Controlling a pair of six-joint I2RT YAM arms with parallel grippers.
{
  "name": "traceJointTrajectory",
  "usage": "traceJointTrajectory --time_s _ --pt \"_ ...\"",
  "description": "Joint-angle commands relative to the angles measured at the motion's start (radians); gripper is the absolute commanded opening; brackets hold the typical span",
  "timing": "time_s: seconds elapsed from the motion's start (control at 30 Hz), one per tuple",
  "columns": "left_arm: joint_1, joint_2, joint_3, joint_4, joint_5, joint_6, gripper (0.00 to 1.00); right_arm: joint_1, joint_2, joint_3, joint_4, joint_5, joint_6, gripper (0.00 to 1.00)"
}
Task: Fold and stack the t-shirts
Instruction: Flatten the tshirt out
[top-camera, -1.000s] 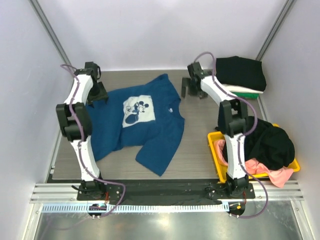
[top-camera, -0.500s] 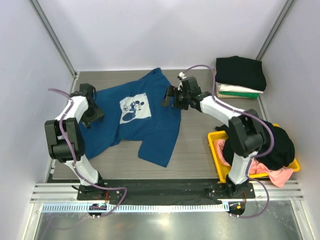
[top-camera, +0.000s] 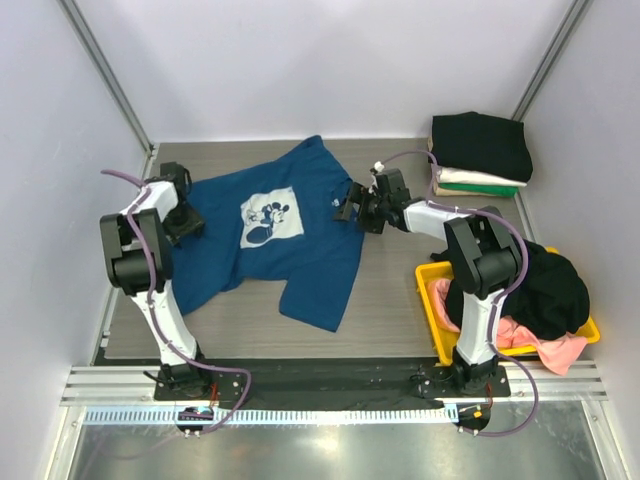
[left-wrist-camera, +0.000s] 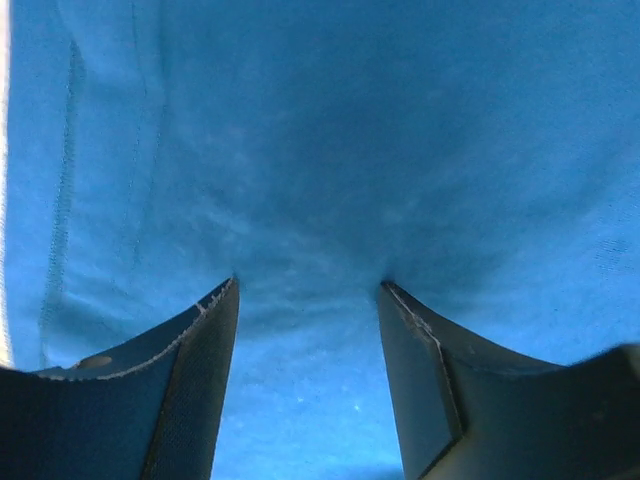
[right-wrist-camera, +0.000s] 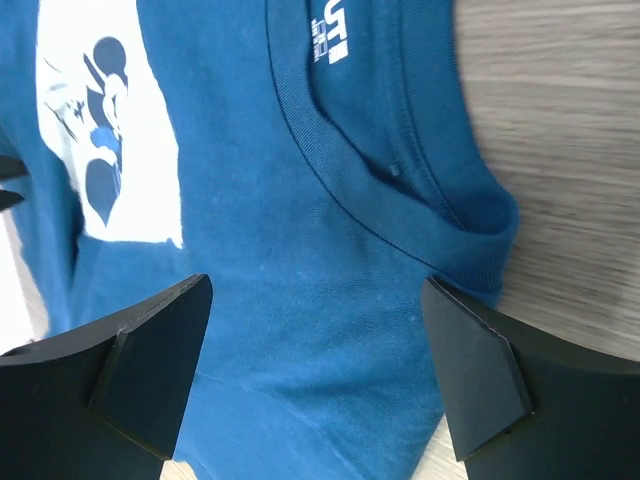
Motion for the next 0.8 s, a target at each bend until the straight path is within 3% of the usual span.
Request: traceJointTrajectory --time_s 0.0,0.2,0.4,0.5,0.57,0.67,0.77 --pt "-0.053 0.082 0.075 0.021 -0.034 0.051 0.59 -0.035 0.019 -0.076 0.016 0.095 0.05 0.92" --pt "-0.148 0.232 0.319 -0.026 -0.095 0.164 0.59 -0.162 -0.037 -0.191 -0.011 0.185 0.087 0.92" --pt "-0.3 0.323 0.544 0.007 -0.146 0.43 0.61 -0.304 -0.12 -0.215 -0.089 0.269 0.041 0.92" --pt "-0.311 0.315 0.583 0.009 -0.054 0.439 0.6 -0.328 -0.192 -0.218 -0.129 0.32 0.026 0.92" --pt "-0.308 0.285 0.597 -0.006 -0.188 0.434 0.62 -0.328 -0.265 -0.234 -0.142 0.328 0.028 0.92" --pt "-0.269 0.19 0.626 -0.104 -0.227 0.32 0.63 -0.322 -0.324 -0.234 -0.151 0.297 0.002 0.93" --pt "-0.26 -0.015 0.464 -0.102 -0.204 0.205 0.64 -0.269 -0.369 -0.165 -0.211 0.256 -0.04 0.93"
